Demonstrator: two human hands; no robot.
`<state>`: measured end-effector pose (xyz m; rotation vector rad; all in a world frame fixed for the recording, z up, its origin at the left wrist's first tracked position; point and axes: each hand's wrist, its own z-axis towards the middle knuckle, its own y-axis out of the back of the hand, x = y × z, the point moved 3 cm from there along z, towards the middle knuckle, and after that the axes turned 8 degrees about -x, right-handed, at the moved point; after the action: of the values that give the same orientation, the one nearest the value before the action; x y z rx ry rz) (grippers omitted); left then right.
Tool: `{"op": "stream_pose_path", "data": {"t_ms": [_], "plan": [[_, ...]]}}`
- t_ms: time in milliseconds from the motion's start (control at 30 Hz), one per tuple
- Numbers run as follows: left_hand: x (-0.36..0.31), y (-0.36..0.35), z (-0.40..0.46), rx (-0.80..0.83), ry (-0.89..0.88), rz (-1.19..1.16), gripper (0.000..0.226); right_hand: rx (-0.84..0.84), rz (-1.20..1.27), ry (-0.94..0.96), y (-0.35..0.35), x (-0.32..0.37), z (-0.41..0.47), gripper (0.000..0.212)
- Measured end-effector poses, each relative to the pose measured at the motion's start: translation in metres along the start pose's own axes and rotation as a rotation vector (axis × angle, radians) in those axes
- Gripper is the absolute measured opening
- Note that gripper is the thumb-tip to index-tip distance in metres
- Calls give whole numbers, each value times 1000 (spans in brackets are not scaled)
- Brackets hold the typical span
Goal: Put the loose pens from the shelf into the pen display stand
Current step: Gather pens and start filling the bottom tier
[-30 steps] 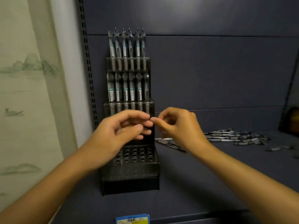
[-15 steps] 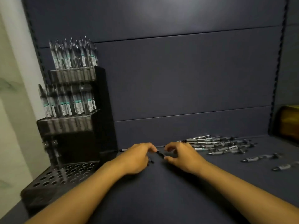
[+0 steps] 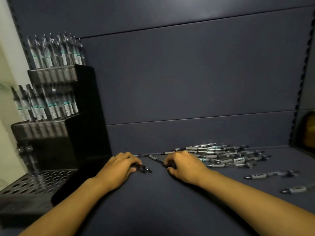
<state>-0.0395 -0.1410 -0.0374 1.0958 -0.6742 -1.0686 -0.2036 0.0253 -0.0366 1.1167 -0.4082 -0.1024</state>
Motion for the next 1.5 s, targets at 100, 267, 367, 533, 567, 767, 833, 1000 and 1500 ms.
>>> {"op": "stream_pose_path", "data": {"t_ms": [100, 267, 367, 533, 567, 767, 833, 1000, 1500], "plan": [[-12, -5, 6, 8, -46, -105, 26, 8, -13, 15, 7, -13, -4, 24], [-58, -22, 23, 14, -107, -288, 27, -4, -39, 28, 18, -38, -16, 27], [-91, -31, 36, -17, -180, -293, 28, 9, -45, 40, 27, -52, -25, 34], [-107, -40, 49, 2, -195, -319, 38, -131, -22, -62, 58, -93, -22, 32], [-104, -40, 50, 16, -174, -338, 42, -139, -29, -99, 60, -103, -21, 31], [-89, -41, 46, 38, -106, -366, 47, -75, -35, -139, 45, -119, -23, 38], [-91, -42, 45, 22, -113, -373, 42, -81, -26, -123, 42, -118, -23, 36], [-109, -40, 43, -17, -208, -342, 38, -80, 73, -20, 39, -103, -22, 30], [-123, -34, 65, 183, -268, -208, 69, -99, 237, 10, 49, -95, -35, 24]]}}
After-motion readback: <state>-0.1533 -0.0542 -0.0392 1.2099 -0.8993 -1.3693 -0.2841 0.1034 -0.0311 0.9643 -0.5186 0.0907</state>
